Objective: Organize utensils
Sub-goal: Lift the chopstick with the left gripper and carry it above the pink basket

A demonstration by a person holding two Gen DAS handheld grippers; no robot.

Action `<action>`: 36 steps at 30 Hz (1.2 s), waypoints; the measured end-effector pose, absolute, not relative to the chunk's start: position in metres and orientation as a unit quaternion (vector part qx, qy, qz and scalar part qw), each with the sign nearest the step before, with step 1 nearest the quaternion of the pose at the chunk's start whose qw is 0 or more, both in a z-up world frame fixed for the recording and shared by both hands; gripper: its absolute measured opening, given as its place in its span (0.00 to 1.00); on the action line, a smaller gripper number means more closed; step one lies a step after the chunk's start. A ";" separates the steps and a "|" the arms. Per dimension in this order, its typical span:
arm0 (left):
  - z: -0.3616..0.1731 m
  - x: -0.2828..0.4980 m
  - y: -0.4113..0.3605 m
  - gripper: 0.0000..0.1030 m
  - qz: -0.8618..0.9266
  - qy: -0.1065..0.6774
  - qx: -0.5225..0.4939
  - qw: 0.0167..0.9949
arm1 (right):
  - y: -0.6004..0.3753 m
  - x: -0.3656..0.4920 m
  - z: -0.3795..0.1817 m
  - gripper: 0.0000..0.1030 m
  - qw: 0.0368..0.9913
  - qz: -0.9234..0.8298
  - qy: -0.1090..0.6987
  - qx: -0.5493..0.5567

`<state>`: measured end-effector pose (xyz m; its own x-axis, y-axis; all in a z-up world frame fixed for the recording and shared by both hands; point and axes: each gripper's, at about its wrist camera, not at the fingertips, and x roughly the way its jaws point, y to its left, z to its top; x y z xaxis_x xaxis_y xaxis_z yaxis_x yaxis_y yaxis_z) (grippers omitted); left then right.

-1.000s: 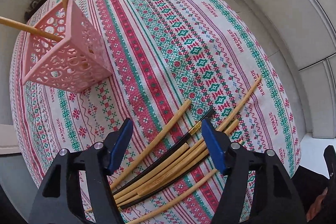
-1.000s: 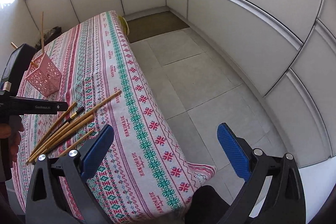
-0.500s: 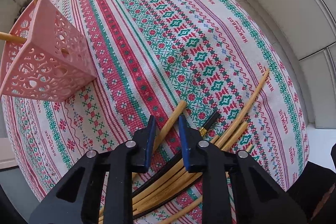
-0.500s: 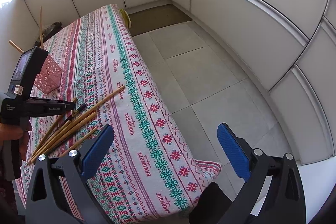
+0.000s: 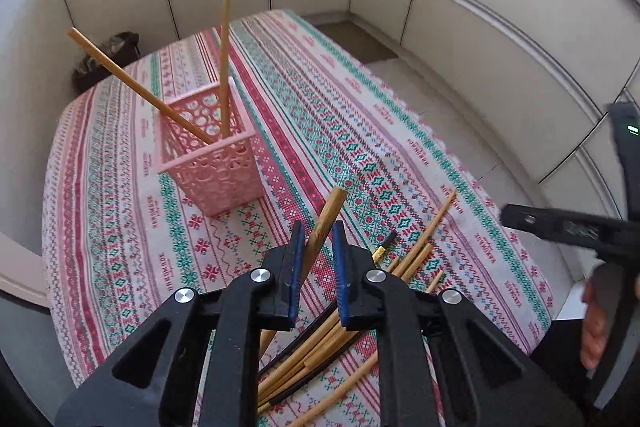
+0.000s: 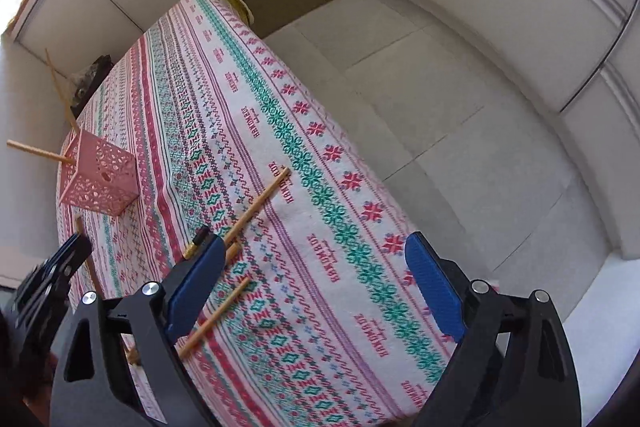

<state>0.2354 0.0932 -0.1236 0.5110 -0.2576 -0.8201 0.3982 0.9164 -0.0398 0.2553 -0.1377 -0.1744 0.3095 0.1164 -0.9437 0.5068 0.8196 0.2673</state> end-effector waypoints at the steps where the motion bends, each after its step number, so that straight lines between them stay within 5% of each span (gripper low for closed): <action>1: -0.114 0.227 0.098 0.13 -0.188 0.442 0.078 0.874 | -0.134 0.263 -0.179 0.79 0.750 -0.132 0.583 0.285; 12: -0.072 0.204 0.134 0.11 -0.190 0.376 0.037 0.906 | -0.077 0.330 -0.224 0.62 0.663 -0.218 0.661 0.277; 17: -0.065 0.203 0.152 0.11 -0.187 0.372 0.013 0.909 | -0.055 0.334 -0.218 0.12 0.688 -0.249 0.630 0.259; 24: -0.061 0.200 0.162 0.11 -0.189 0.366 -0.010 0.911 | -0.073 0.299 -0.201 0.06 0.734 -0.127 0.555 0.371; 36: -0.029 0.172 0.138 0.06 -0.186 0.317 -0.028 0.930 | -0.047 0.212 -0.069 0.06 0.893 0.035 0.402 0.202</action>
